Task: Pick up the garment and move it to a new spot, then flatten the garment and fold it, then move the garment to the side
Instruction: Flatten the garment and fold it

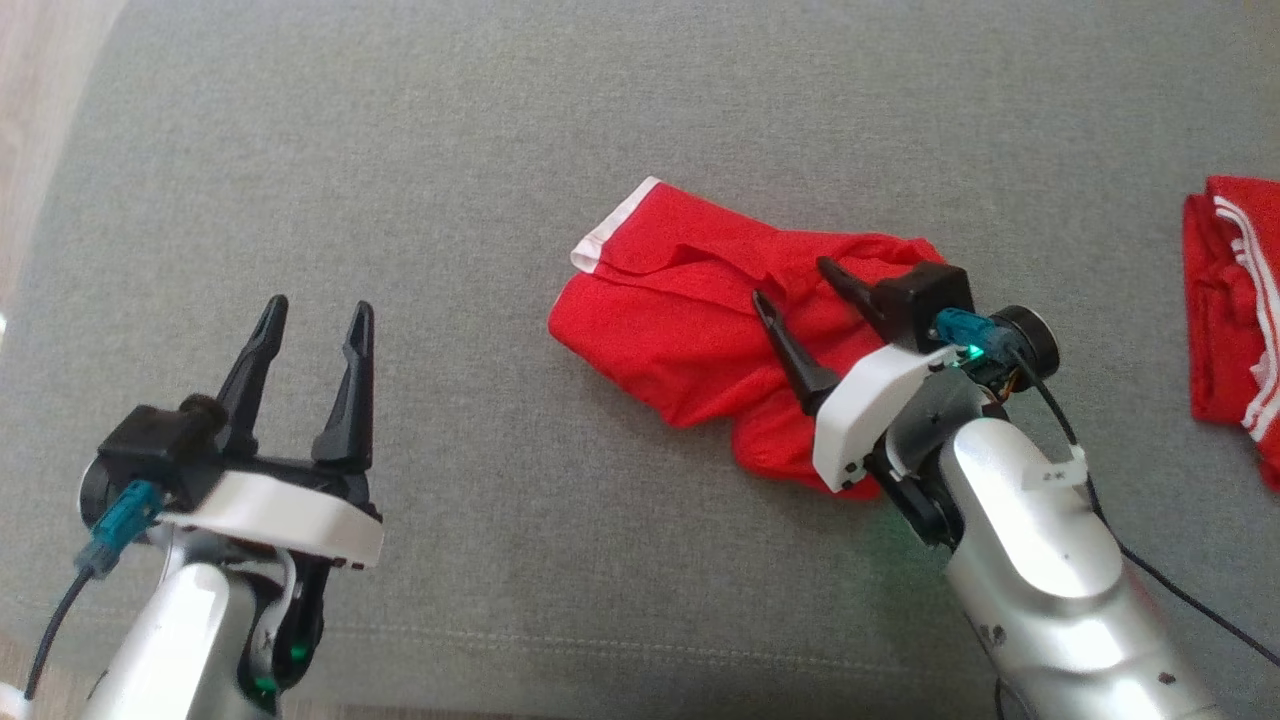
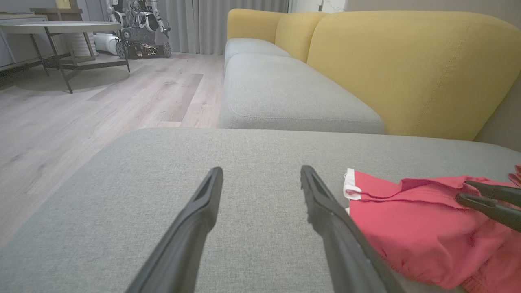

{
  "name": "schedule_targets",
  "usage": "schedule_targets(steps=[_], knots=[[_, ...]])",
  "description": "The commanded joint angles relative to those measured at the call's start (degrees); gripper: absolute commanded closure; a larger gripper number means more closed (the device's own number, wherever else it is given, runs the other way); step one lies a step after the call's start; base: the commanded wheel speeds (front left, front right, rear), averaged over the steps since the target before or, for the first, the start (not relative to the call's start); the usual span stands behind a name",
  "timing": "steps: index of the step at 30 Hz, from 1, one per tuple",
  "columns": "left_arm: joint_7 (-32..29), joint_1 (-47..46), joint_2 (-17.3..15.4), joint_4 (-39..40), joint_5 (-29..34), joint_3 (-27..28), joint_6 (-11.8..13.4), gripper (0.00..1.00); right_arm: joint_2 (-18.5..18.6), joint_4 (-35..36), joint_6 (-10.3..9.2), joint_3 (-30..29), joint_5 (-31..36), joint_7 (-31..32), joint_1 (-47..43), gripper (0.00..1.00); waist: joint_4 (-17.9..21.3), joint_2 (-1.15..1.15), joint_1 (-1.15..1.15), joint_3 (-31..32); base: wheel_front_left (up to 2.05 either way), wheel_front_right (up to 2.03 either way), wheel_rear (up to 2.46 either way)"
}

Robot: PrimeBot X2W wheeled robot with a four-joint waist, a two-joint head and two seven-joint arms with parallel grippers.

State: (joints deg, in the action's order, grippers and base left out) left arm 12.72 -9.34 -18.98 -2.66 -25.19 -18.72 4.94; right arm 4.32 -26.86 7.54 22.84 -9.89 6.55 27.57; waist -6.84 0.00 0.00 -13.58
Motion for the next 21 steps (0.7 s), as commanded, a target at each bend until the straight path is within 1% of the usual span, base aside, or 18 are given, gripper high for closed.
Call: schedule_targets(steps=[1,2,4,7,10,12,15,16,17,18,21], knots=[[0.6,-2.9,-1.0,1.2,0.6,2.1,-0.4,0.00,-1.2,0.6,-0.05,1.3,0.4,-0.2,2.0,0.77,-0.3,0.00,0.00,-0.3,0.00,0.00,0.00],[0.7,-3.0,-0.9,0.9,0.7,2.1,-0.4,0.00,-1.2,-0.2,-0.05,1.4,0.5,-0.5,2.5,1.00,-0.3,0.00,0.00,-0.3,0.00,0.00,0.00],[0.9,-3.2,-0.8,0.5,0.7,2.2,-0.4,0.00,-1.3,-1.4,-0.05,1.2,0.3,-1.1,3.4,1.00,-0.3,0.00,0.00,-0.3,0.00,0.00,0.00],[1.2,-3.0,-0.8,0.1,0.6,2.5,-0.3,0.00,-1.4,-1.2,-0.05,0.9,-0.6,-2.8,3.9,1.00,0.3,0.00,0.00,0.0,0.00,0.00,0.00],[1.4,-2.7,-0.9,-0.2,0.7,2.7,-0.2,0.00,-1.4,1.3,-0.05,0.5,-2.8,-4.5,3.8,1.00,1.2,0.00,0.00,0.6,0.00,0.00,0.00],[1.5,-2.5,-1.0,-0.1,0.7,2.8,0.0,0.00,-1.4,3.6,-0.05,-1.1,-3.5,-5.3,3.2,1.00,2.0,0.00,0.00,1.0,0.00,0.00,0.00],[1.6,-2.1,-1.1,0.1,0.7,2.9,0.1,0.00,-1.4,7.8,-0.05,-5.7,-3.3,-5.9,1.0,1.00,3.1,0.00,0.00,1.4,0.00,0.00,0.00],[1.6,-1.9,-1.2,0.3,0.7,3.1,0.3,0.00,-1.4,11.0,-0.05,-9.5,-2.6,-5.6,-1.4,1.00,3.7,0.00,0.00,1.5,0.00,0.00,0.00],[1.6,-1.9,-1.3,0.4,0.7,3.1,0.3,0.00,-1.4,12.7,-0.05,-11.5,-2.3,-5.2,-2.8,1.00,4.0,0.00,0.00,1.5,0.00,0.00,0.00],[1.6,-1.9,-1.3,0.4,0.7,3.1,0.3,0.00,-1.4,12.7,-0.05,-11.5,-2.3,-5.2,-2.8,1.00,4.0,0.00,0.00,1.5,0.00,0.00,0.00],[1.6,-1.7,-1.4,0.6,0.6,3.1,0.5,0.00,-1.4,17.3,-0.05,-17.3,-1.3,-3.0,-7.9,1.00,4.8,0.00,0.00,1.4,0.00,0.00,0.00]])
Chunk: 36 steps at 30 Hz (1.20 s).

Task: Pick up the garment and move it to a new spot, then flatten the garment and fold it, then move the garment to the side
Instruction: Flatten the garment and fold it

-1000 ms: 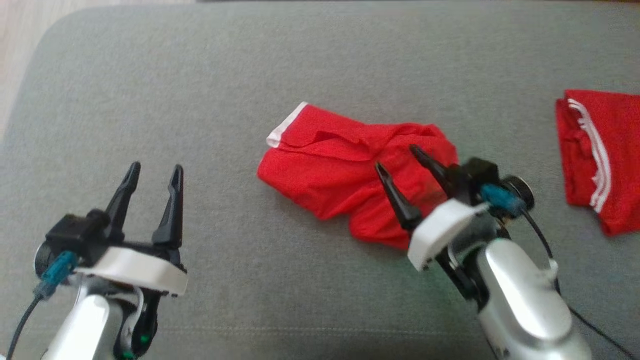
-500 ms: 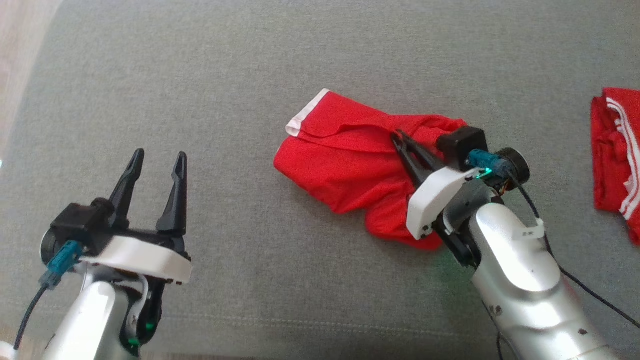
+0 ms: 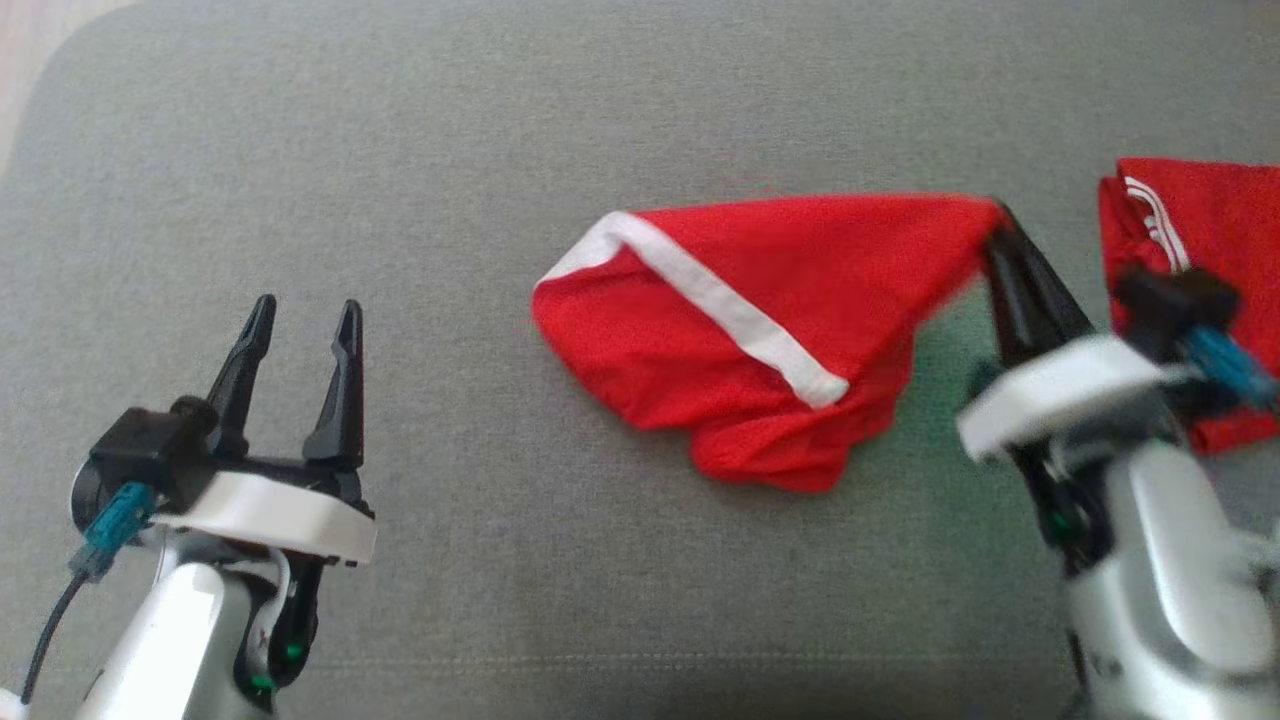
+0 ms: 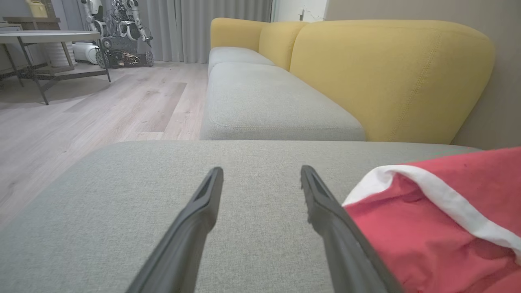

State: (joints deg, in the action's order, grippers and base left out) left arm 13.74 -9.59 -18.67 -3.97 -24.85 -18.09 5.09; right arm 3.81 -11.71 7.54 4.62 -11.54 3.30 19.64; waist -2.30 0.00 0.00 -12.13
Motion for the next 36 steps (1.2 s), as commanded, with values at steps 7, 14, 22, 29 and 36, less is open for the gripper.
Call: schedule_targets(steps=[7,14,22,29,36], knots=[[0.3,-1.5,-2.0,2.3,0.2,2.3,0.6,0.00,-0.9,3.2,-0.05,-8.1,-0.8,6.7,-8.6,1.00,1.4,0.00,0.00,-0.3,0.00,0.00,0.00],[0.2,-1.6,-2.2,1.7,0.0,1.8,0.4,0.00,-0.9,-1.4,-0.05,-7.8,-2.7,5.1,-8.4,0.00,1.7,0.00,0.00,0.5,0.00,0.00,0.00],[0.1,0.1,-2.5,1.7,-0.4,2.0,1.2,0.00,-0.7,5.7,-0.05,-3.7,-0.3,0.5,-9.9,0.00,1.8,0.00,0.00,3.0,0.00,0.00,0.00],[-0.5,2.4,-2.5,2.5,-0.8,1.9,2.3,0.00,-0.2,13.1,-0.05,-1.8,2.8,0.9,-13.1,0.00,1.9,0.00,0.00,5.5,0.00,0.00,0.00],[-1.1,4.6,-2.8,3.0,-1.1,1.6,3.0,0.00,-0.2,17.7,-0.05,-0.9,5.1,2.4,-17.2,0.00,2.3,0.00,0.00,7.4,0.00,0.00,0.00]])
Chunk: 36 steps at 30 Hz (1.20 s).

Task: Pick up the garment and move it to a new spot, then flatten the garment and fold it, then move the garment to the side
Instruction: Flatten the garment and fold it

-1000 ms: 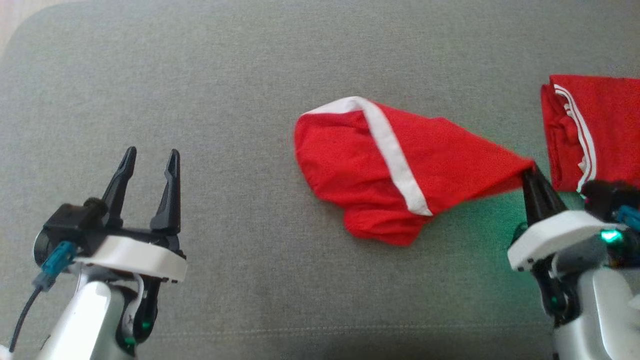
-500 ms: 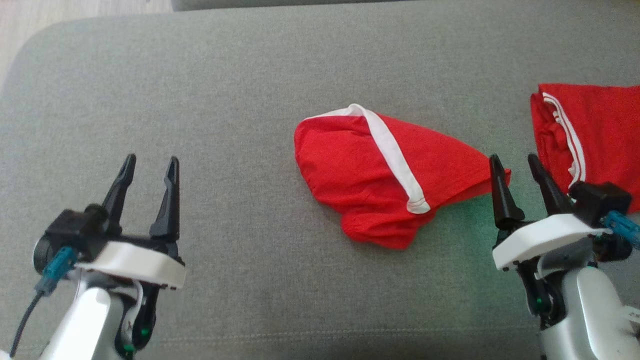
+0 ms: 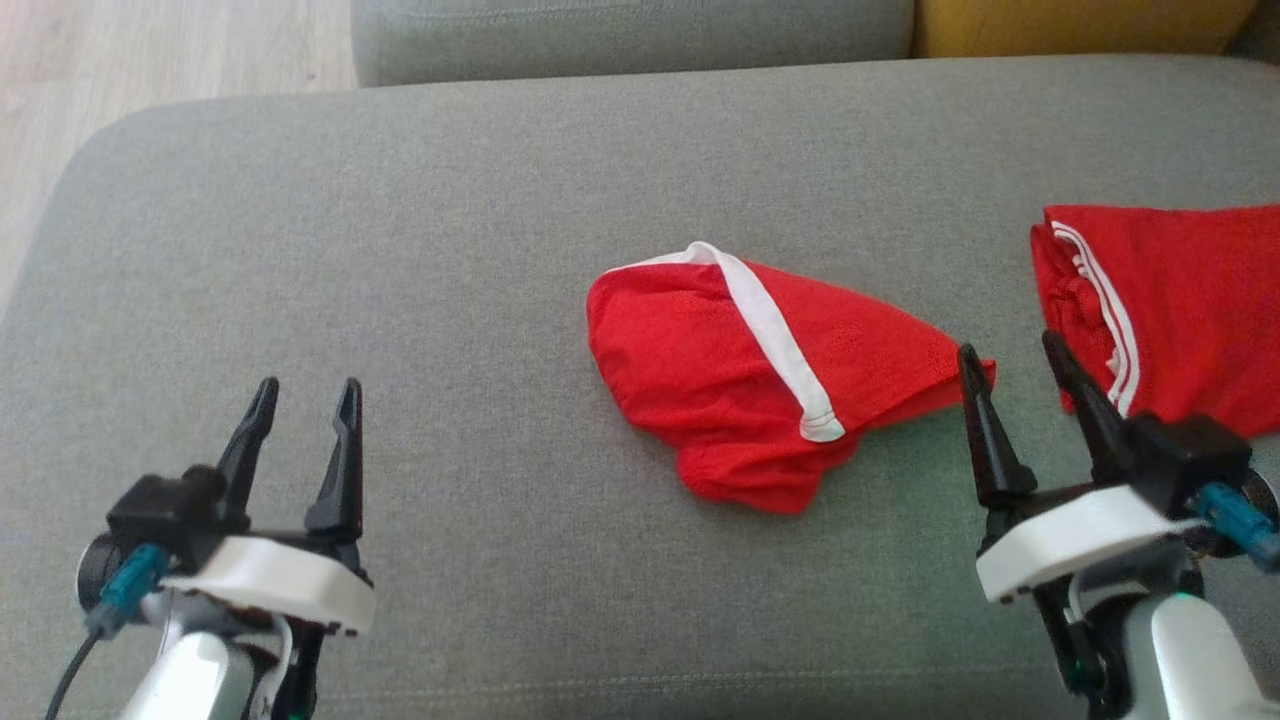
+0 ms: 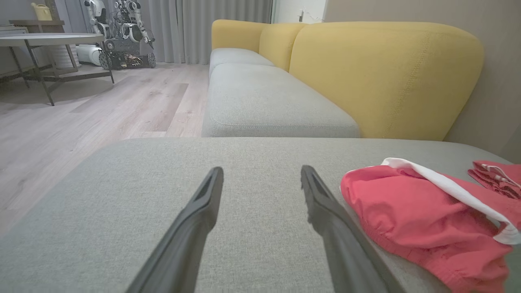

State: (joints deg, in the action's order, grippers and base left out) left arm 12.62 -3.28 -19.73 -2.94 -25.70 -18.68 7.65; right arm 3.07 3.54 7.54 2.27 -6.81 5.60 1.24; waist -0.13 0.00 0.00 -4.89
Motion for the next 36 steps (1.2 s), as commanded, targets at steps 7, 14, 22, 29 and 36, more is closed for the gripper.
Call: schedule_targets(steps=[7,14,22,29,36], knots=[[-0.2,-1.0,-1.9,2.3,-0.6,2.0,0.7,0.00,0.2,4.5,-0.05,1.4,0.2,0.9,-0.5,0.00,0.4,0.00,0.00,0.3,0.00,0.00,0.00],[-0.3,-1.2,-2.2,2.6,-0.7,1.9,0.8,0.00,0.0,4.9,-0.05,1.4,-0.1,1.2,-0.7,0.00,0.4,0.00,0.00,0.0,0.00,0.00,0.00],[-0.4,-1.2,-2.4,2.9,-0.9,1.8,1.0,0.00,-0.1,4.6,-0.05,1.5,-0.3,1.2,-0.7,0.00,0.4,0.00,0.00,-0.1,0.00,0.00,0.00],[-0.6,-1.8,-2.4,3.0,-1.1,1.6,1.2,0.00,-0.1,4.5,-0.05,1.7,-0.4,1.2,-0.3,0.00,0.5,0.00,0.00,-0.7,0.00,0.00,0.00],[-1.9,-4.3,-1.2,2.9,-1.8,0.5,0.7,0.00,-0.2,4.7,-0.05,1.7,-0.6,1.1,0.3,0.00,0.8,0.00,0.00,-2.3,0.00,0.00,0.00]])
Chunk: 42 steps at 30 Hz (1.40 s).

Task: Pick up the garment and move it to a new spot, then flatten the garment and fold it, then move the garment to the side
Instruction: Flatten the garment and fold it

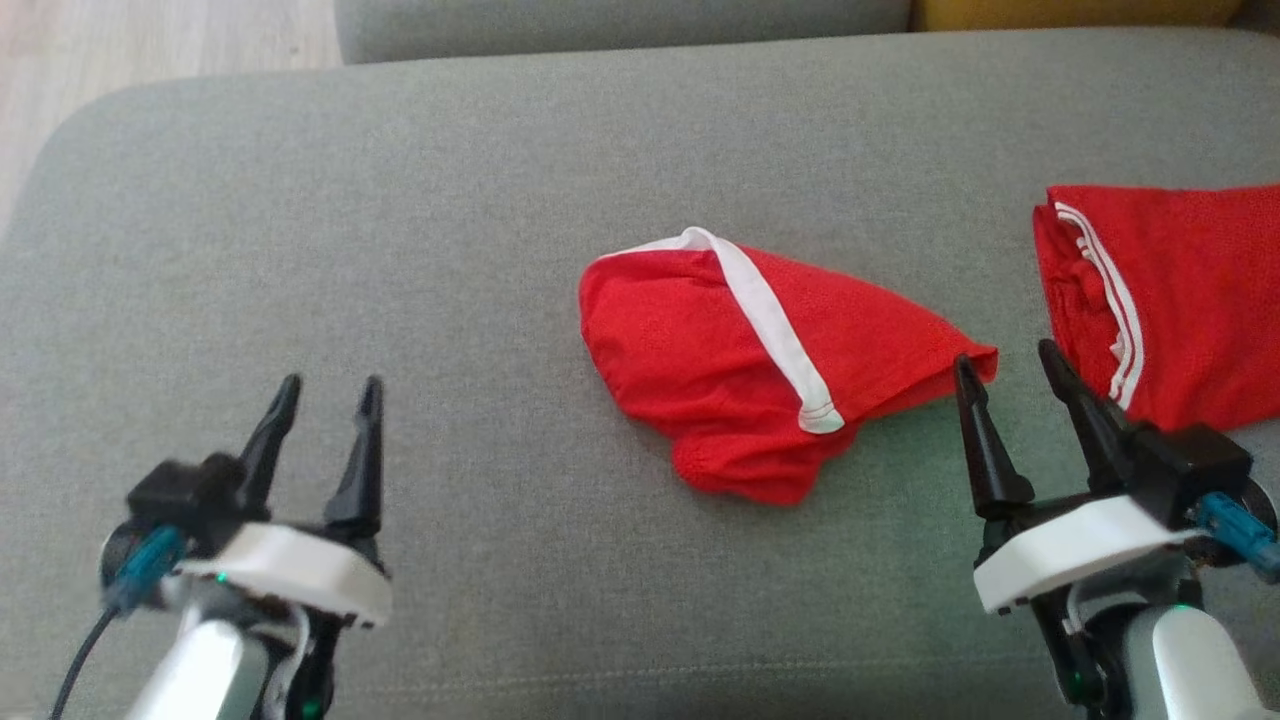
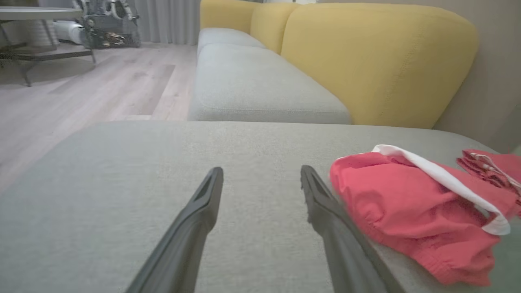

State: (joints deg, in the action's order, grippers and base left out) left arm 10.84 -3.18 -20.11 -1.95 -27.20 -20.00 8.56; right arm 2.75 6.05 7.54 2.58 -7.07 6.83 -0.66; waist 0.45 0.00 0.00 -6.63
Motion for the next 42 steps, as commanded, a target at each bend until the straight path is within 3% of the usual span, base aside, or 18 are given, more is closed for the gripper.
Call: schedule_targets(steps=[1,8,14,23,24,25,28,32,34,38,42], knots=[[-0.4,-5.4,-0.5,1.7,-0.5,1.3,-0.8,0.00,0.1,2.3,-0.05,1.5,-0.4,-0.1,2.4,0.00,0.3,0.00,0.00,-1.0,0.00,0.00,0.00],[-4.4,-16.4,3.9,-4.9,-2.6,-3.0,-5.7,0.00,0.1,2.5,-0.05,2.5,-0.9,-0.6,4.6,0.00,2.4,0.00,0.00,-5.2,0.00,0.00,0.00],[-7.3,-25.9,8.2,-17.9,-5.3,-5.2,-10.3,0.00,0.1,1.8,-0.05,3.8,-1.8,-1.7,6.7,0.00,5.3,0.00,0.00,-8.5,0.00,0.00,0.00],[-11.3,-34.0,11.3,-37.5,-9.4,-6.3,-14.5,0.00,0.1,-0.3,-0.05,3.9,-3.3,-3.6,7.9,0.00,8.7,0.00,0.00,-10.7,0.00,0.00,0.00],[-11.4,-34.5,11.4,-38.7,-9.8,-6.5,-14.8,0.81,0.1,-0.5,-0.05,3.8,-3.3,-3.7,7.9,0.00,8.8,0.00,0.00,-10.7,0.00,0.00,0.00],[-11.3,-35.0,11.5,-39.6,-10.2,-6.7,-15.1,1.00,0.1,-0.7,-0.05,3.7,-3.5,-3.8,7.9,0.00,8.9,0.00,0.00,-10.7,0.00,0.00,0.00],[-7.4,-37.0,10.6,-40.7,-8.2,-7.6,-15.1,1.00,0.1,-1.0,-0.05,3.5,-3.7,-4.1,7.9,0.00,8.9,0.00,0.00,-10.6,0.00,0.00,0.00],[-0.9,-39.4,9.0,-40.4,-3.9,-8.4,-12.7,1.00,0.1,-1.1,-0.05,3.2,-3.9,-4.1,7.9,0.00,8.4,0.00,0.00,-10.2,0.00,0.00,0.00],[2.8,-41.5,7.7,-37.9,0.4,-9.1,-10.0,1.00,0.1,-1.1,-0.05,2.8,-4.0,-4.0,7.8,0.00,7.7,0.00,0.00,-9.6,0.00,0.00,0.00],[4.1,-42.3,5.4,-30.0,6.2,-9.2,-6.7,1.00,0.1,-0.9,-0.05,2.3,-4.2,-3.6,7.5,0.00,6.6,0.00,0.00,-8.9,0.00,0.00,0.00],[4.1,-37.2,2.3,-17.0,12.4,-9.1,-4.1,1.00,0.1,-0.6,-0.05,1.8,-4.4,-3.3,7.0,0.00,5.8,0.00,0.00,-8.5,0.00,0.00,0.00]])
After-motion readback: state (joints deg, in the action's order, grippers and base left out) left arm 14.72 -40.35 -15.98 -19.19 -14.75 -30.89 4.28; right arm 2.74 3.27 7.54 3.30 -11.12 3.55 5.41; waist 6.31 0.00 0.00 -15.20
